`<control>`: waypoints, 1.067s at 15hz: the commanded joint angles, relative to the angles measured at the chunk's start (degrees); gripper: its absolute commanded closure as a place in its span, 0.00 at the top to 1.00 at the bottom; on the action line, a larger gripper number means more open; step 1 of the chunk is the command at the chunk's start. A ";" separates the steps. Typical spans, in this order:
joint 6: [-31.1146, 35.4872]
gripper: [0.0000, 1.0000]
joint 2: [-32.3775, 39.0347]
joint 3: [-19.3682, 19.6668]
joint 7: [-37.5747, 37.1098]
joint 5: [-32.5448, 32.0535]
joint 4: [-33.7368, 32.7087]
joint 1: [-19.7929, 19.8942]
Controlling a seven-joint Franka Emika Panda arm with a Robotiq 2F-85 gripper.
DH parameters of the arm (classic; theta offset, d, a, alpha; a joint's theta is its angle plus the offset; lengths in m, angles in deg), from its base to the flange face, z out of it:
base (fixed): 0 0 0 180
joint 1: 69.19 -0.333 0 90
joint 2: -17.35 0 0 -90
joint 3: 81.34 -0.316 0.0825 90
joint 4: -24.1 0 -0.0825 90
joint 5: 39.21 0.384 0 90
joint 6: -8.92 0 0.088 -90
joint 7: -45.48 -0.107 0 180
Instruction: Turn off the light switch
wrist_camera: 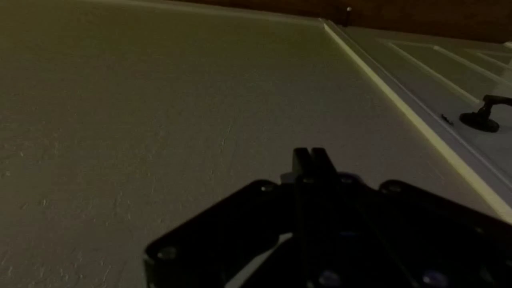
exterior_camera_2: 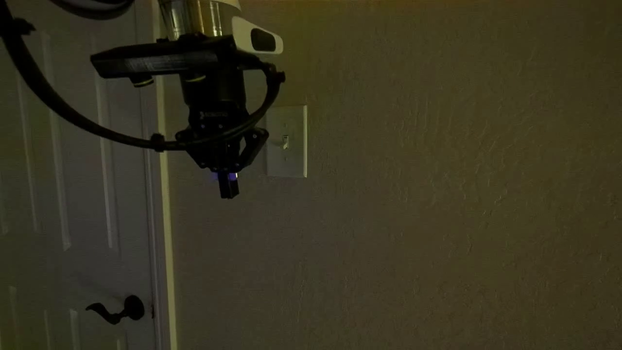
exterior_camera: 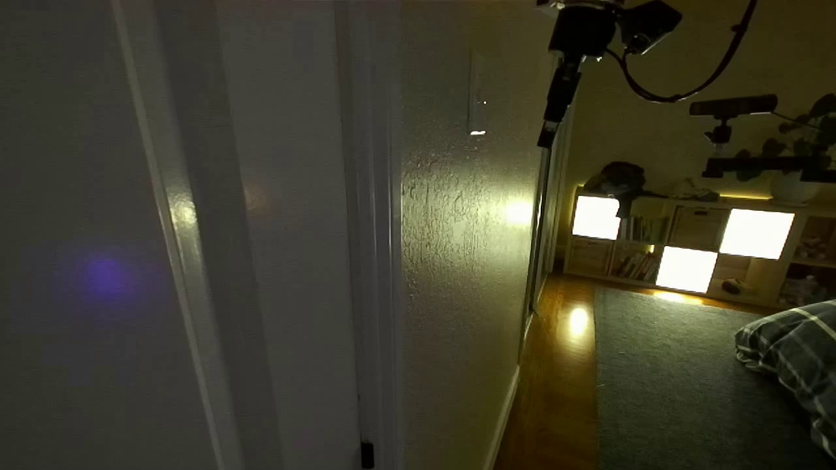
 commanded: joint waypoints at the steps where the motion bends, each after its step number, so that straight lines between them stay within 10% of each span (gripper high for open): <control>1: -6.47 0.06 -1.53 -0.02 -4.48 -1.42 -0.39 -0.05; 2: -7.79 0.31 -1.53 -0.05 -5.05 -1.24 -0.70 -0.08; 3: -4.70 0.33 -0.07 -0.10 -2.41 -0.19 -0.76 0.08; 4: -5.00 0.13 -0.05 -0.12 -2.53 -0.17 -0.87 0.06; 7: -4.93 0.31 0.16 -0.17 -2.50 -0.17 -0.86 0.07; 12: -4.93 0.33 0.18 -0.17 -2.50 -0.17 -0.86 0.07; 13: -4.90 0.58 0.21 -0.17 -2.37 -0.12 -0.86 0.08; 16: -4.91 0.69 0.45 -0.16 -2.36 -0.25 -0.91 0.12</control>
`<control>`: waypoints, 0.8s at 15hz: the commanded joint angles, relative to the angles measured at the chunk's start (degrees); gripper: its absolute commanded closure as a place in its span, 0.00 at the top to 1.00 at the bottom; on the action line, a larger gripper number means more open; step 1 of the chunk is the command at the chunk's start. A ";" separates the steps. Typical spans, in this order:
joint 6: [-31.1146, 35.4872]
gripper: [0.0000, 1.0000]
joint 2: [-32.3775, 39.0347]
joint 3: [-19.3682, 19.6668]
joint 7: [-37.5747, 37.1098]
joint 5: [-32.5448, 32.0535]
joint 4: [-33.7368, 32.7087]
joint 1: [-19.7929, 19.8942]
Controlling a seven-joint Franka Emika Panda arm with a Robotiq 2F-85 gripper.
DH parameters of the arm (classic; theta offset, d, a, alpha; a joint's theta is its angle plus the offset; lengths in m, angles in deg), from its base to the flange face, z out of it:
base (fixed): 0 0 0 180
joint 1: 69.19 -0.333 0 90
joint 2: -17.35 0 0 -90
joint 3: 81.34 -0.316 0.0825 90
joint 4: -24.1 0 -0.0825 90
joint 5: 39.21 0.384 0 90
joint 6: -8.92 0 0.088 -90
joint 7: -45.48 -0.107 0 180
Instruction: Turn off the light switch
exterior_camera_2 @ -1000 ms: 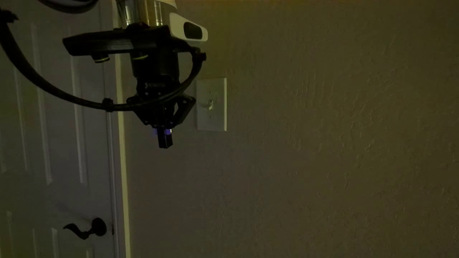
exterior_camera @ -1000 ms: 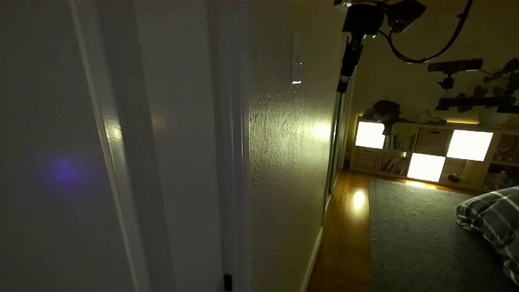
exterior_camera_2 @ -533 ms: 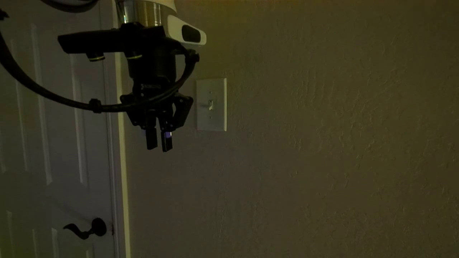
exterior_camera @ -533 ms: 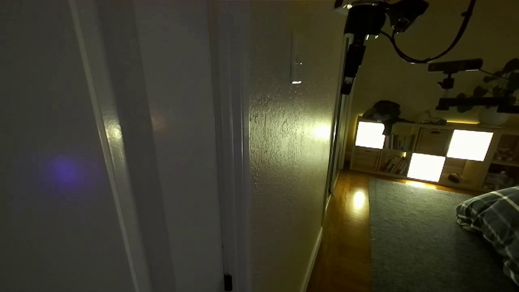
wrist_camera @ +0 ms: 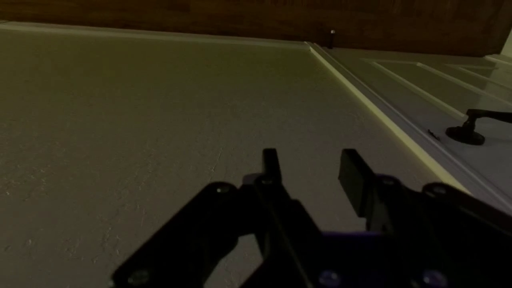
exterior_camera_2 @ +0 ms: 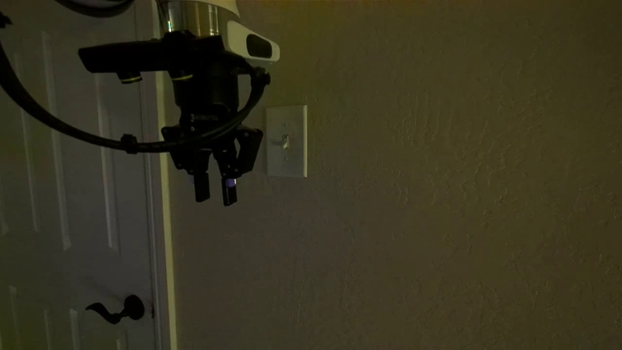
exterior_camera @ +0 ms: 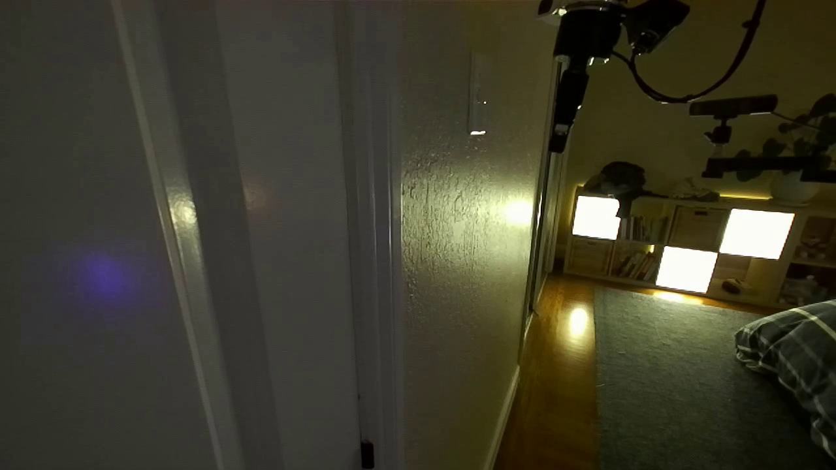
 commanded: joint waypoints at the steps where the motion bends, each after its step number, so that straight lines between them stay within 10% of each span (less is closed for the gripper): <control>1: -0.07 0.76 0.18 -0.07 0.11 -0.12 -0.14 0.16; 5: -0.13 0.98 0.60 -0.10 0.24 -0.13 -0.25 0.20; 12: -0.26 1.00 1.12 -0.15 0.28 -0.13 -0.42 0.26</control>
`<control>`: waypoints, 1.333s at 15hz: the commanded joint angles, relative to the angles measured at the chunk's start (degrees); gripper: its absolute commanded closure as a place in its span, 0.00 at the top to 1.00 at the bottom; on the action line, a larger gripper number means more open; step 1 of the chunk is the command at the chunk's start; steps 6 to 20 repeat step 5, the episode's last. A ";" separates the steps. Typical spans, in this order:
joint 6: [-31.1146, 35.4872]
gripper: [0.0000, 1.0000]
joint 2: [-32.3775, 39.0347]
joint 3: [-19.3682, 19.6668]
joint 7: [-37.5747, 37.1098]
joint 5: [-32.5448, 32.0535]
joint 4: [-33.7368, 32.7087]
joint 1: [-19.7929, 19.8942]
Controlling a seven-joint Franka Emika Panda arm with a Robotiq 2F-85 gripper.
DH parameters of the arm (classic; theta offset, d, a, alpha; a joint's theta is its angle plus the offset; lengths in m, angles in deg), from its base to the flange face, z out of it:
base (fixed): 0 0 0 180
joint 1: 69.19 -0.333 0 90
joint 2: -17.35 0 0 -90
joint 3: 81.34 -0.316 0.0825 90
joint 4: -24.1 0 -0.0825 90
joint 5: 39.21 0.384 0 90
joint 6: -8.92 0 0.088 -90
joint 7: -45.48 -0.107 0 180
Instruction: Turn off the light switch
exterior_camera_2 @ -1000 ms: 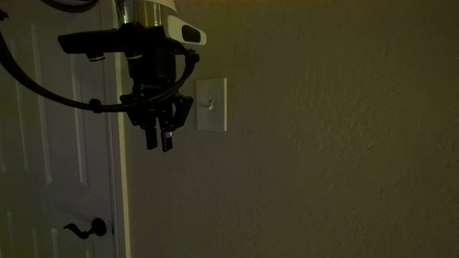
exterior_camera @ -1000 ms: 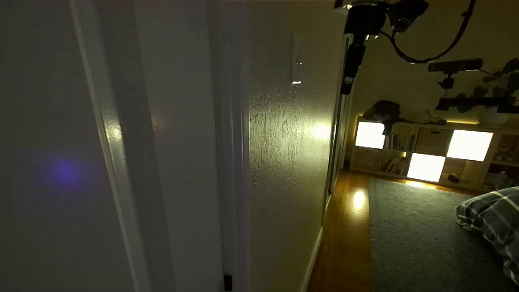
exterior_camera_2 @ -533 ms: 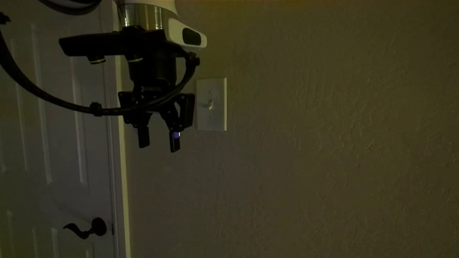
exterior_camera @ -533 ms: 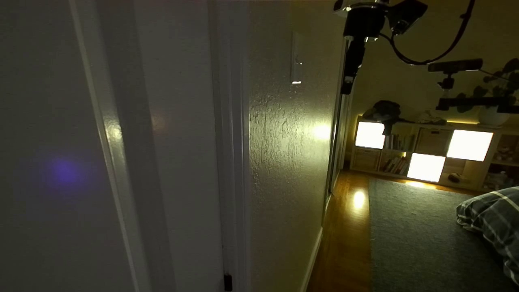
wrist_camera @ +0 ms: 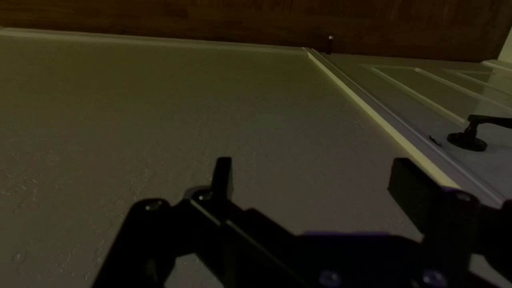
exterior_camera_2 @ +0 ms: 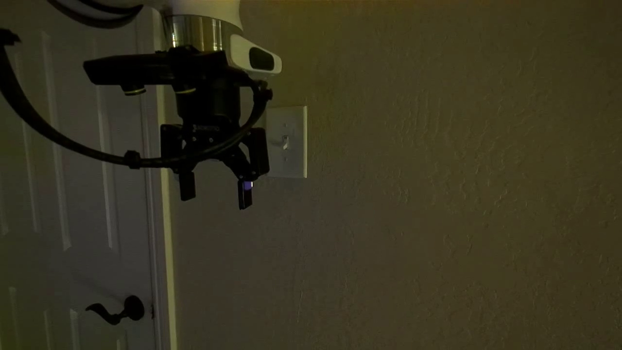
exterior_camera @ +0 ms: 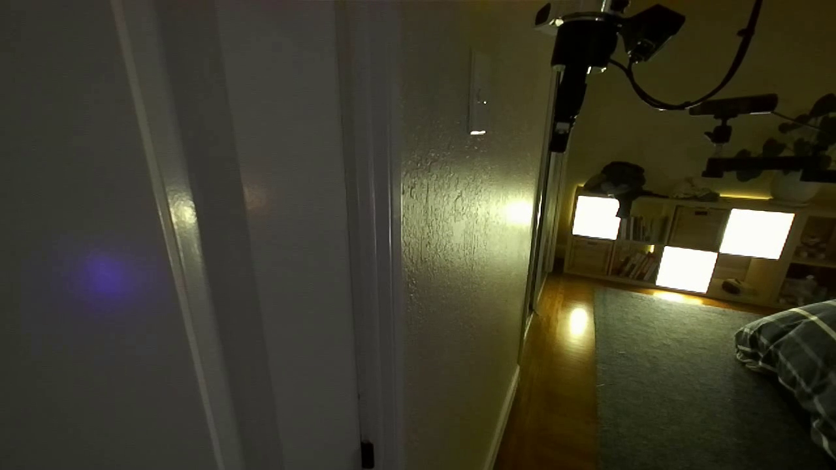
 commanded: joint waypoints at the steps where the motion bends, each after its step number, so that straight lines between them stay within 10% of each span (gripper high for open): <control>1: -0.29 1.00 0.07 -0.13 0.00 -0.14 -0.45 0.26; 20: -0.11 1.00 0.03 -0.20 -0.04 -0.04 -0.10 0.19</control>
